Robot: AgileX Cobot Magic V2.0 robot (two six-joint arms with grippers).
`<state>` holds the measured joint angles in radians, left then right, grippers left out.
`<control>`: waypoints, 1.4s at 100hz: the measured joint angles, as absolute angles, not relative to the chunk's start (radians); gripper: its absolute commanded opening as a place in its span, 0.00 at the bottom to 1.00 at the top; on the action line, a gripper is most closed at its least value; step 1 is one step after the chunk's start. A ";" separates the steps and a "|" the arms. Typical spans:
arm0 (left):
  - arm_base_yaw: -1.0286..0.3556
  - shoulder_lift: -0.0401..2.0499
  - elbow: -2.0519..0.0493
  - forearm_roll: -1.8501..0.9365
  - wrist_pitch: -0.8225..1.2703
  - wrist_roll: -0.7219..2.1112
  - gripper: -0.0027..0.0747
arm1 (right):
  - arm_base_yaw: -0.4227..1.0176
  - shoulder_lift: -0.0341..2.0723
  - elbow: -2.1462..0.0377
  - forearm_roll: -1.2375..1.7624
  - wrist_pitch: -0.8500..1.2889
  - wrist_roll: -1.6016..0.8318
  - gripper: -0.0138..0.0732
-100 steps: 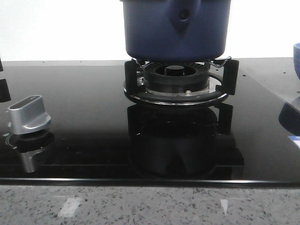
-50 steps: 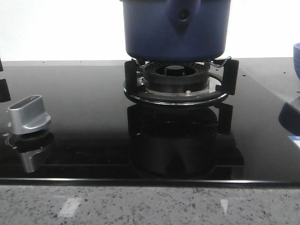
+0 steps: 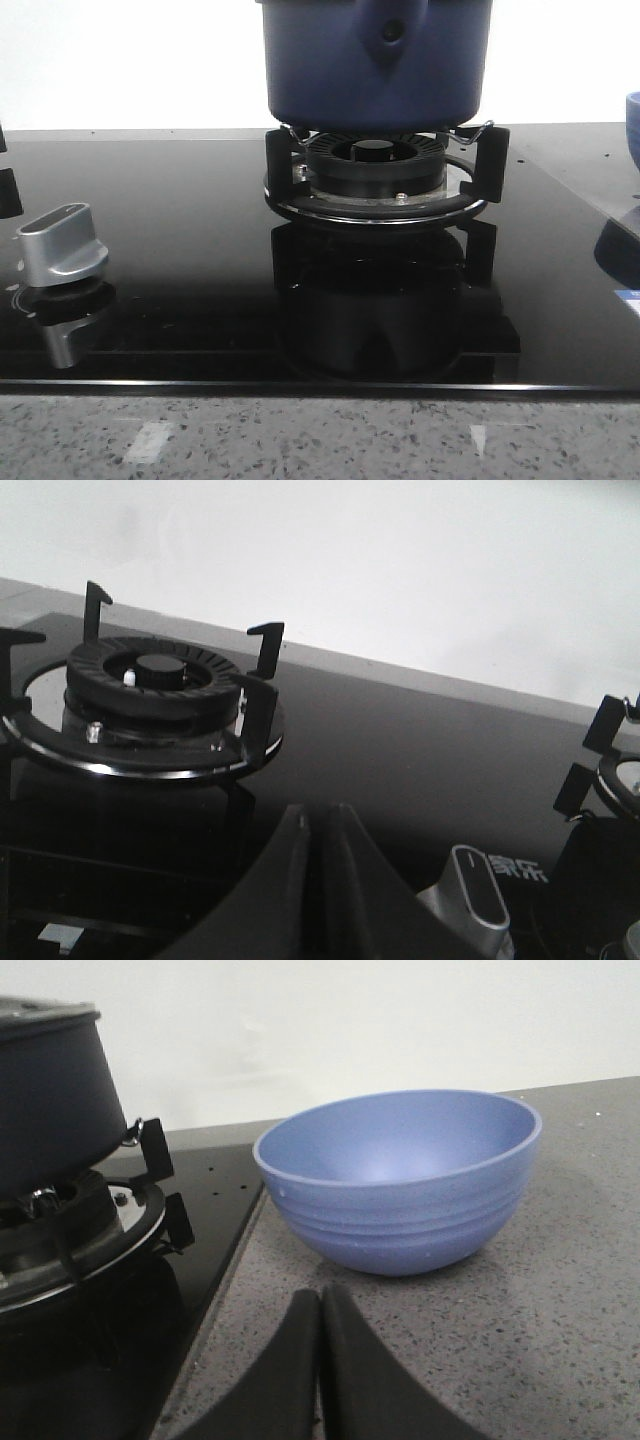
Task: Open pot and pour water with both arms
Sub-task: 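Move the left gripper toward the blue knob on the saucepan lid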
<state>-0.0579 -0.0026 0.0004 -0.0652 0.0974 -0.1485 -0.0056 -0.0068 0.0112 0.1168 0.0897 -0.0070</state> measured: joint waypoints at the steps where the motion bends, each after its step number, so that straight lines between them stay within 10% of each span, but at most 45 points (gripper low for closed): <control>1: -0.058 -0.003 0.000 -0.065 0.094 -0.148 0.01 | -0.006 -0.007 0.011 0.121 0.090 -0.007 0.10; 65: -0.058 -0.003 -0.005 -0.580 0.000 -0.149 0.01 | -0.006 -0.007 -0.021 0.690 0.169 -0.007 0.10; 140: -0.058 0.462 -0.643 -0.715 0.693 0.430 0.01 | -0.006 0.442 -0.669 0.454 0.780 -0.190 0.11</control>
